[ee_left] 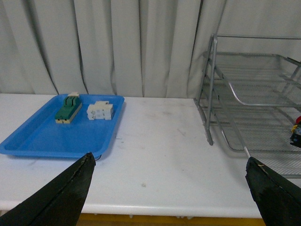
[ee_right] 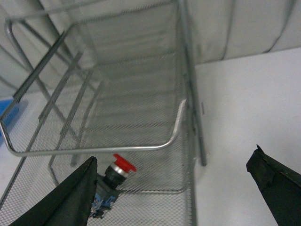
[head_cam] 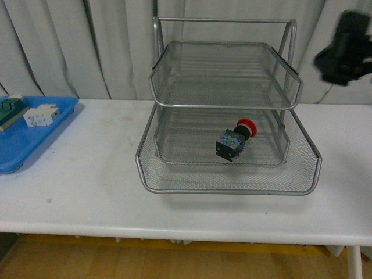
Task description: Place button on rack with both arms
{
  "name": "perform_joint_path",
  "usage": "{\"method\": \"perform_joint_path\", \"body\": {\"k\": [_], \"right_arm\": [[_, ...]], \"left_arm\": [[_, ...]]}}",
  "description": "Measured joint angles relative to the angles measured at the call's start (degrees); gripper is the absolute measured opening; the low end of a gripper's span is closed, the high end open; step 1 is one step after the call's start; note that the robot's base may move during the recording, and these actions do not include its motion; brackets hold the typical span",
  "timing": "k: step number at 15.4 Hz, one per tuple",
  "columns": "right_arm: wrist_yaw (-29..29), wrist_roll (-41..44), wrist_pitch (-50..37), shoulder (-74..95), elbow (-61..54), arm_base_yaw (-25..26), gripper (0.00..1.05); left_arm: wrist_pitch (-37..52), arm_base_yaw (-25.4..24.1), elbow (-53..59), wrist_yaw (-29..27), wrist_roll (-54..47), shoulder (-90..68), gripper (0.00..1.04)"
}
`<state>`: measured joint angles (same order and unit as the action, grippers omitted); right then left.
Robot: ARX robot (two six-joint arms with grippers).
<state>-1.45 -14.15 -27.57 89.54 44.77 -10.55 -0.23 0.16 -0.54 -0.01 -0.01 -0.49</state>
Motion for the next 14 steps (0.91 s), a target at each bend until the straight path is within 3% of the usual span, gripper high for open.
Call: {"method": "perform_joint_path", "body": {"k": [1, 4, 6, 9, 14], "right_arm": [[0.24, -0.26, 4.22, 3.82, 4.66, -2.29, 0.95], [0.31, -0.26, 14.47, 9.55, 14.19, -8.44, 0.62], [0.37, -0.2, 20.52, 12.57, 16.31, -12.04, 0.34], [0.37, 0.04, 24.24, 13.92, 16.57, -14.51, 0.06], [1.62, -0.02, 24.02, 14.34, 10.71, -19.15, 0.02]], "left_arm": [[0.0, 0.0, 0.0, 0.0, 0.0, 0.0, 0.98], [0.0, 0.0, 0.0, 0.0, 0.0, 0.0, 0.98], [0.0, 0.0, 0.0, 0.0, 0.0, 0.0, 0.98], [0.0, 0.0, 0.0, 0.0, 0.0, 0.0, 0.98], [0.0, 0.0, 0.0, 0.0, 0.0, 0.0, 0.98]]}}
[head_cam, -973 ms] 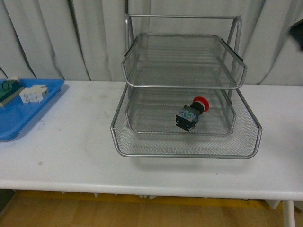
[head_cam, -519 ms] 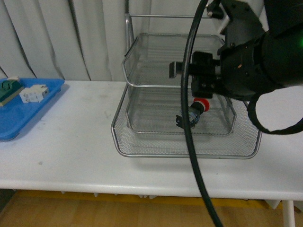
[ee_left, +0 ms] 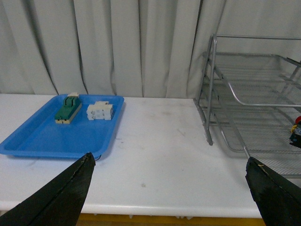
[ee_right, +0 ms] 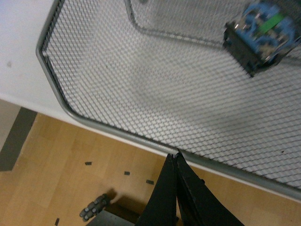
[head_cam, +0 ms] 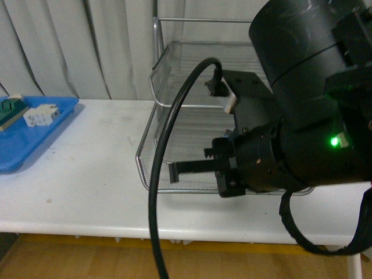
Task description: Place button on rack with both arms
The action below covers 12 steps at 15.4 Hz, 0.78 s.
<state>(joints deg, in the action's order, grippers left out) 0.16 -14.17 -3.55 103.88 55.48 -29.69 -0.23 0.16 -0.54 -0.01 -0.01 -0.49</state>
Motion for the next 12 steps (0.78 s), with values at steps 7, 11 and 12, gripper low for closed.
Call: {"method": "perform_joint_path", "body": {"k": [7, 11, 12], "right_arm": [[-2.27, -2.89, -4.24, 5.31, -3.78, -0.85, 0.02], [-3.54, -3.48, -2.89, 7.43, -1.18, 2.08, 0.02], [-3.63, -3.63, -2.58, 7.52, -1.01, 2.38, 0.02]], "left_arm": [[0.0, 0.0, 0.0, 0.0, 0.0, 0.0, 0.98], [0.0, 0.0, 0.0, 0.0, 0.0, 0.0, 0.98], [0.0, 0.0, 0.0, 0.0, 0.0, 0.0, 0.98]]}}
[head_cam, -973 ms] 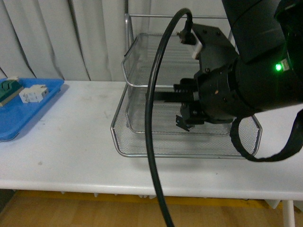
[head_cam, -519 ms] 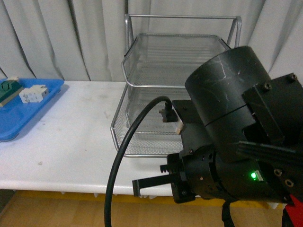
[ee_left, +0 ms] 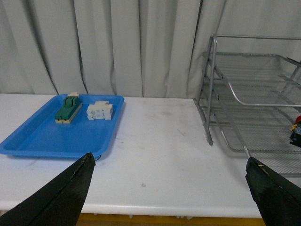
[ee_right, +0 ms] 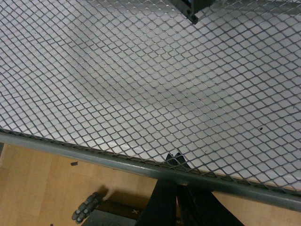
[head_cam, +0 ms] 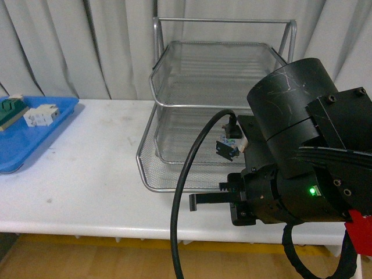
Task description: Place button on rack with both arms
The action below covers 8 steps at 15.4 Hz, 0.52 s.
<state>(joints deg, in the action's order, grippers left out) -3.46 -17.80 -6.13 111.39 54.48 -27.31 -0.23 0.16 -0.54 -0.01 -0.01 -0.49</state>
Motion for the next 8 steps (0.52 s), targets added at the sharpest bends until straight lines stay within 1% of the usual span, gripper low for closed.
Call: {"method": "perform_joint_path", "body": {"k": [4, 7, 8], "right_arm": [[-0.09, -0.15, 0.31, 0.26, 2.67, 1.31, 0.02], [-0.68, 1.16, 0.46, 1.92, 4.68, 3.32, 0.02], [-0.59, 1.66, 0.72, 3.72, 6.97, 4.9, 0.02]], "left_arm": [[0.02, 0.0, 0.0, 0.0, 0.0, 0.0, 0.98], [-0.02, 0.0, 0.0, 0.0, 0.0, 0.0, 0.98], [0.0, 0.0, 0.0, 0.0, 0.0, 0.0, 0.98]]}}
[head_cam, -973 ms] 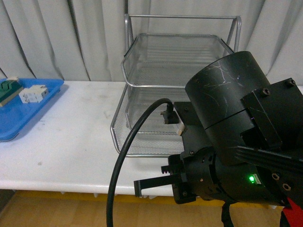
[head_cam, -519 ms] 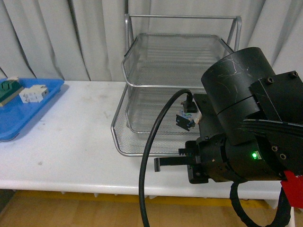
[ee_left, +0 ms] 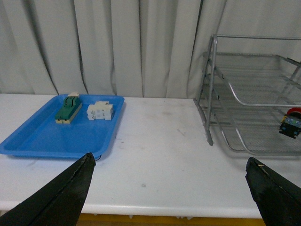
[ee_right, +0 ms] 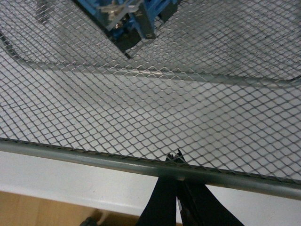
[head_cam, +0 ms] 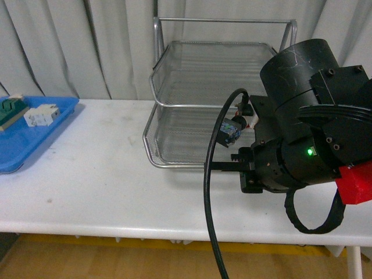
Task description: Place button on rack with both arms
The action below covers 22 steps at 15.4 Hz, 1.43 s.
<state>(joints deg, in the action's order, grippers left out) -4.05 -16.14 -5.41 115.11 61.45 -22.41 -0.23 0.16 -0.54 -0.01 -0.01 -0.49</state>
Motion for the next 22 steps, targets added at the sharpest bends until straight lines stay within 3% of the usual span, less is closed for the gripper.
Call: {"method": "perform_joint_path", "body": {"k": [13, 19, 22], "right_arm": [[0.59, 2.8, 6.25, 6.82, 15.72, 7.93, 0.02], [0.61, 2.89, 6.23, 8.66, 17.07, 9.33, 0.02], [2.86, 0.31, 2.27, 4.15, 11.1, 9.25, 0.02]], "left_arm": [[0.0, 0.0, 0.0, 0.0, 0.0, 0.0, 0.98], [0.02, 0.0, 0.0, 0.0, -0.02, 0.0, 0.98], [0.0, 0.0, 0.0, 0.0, 0.0, 0.0, 0.98]]}}
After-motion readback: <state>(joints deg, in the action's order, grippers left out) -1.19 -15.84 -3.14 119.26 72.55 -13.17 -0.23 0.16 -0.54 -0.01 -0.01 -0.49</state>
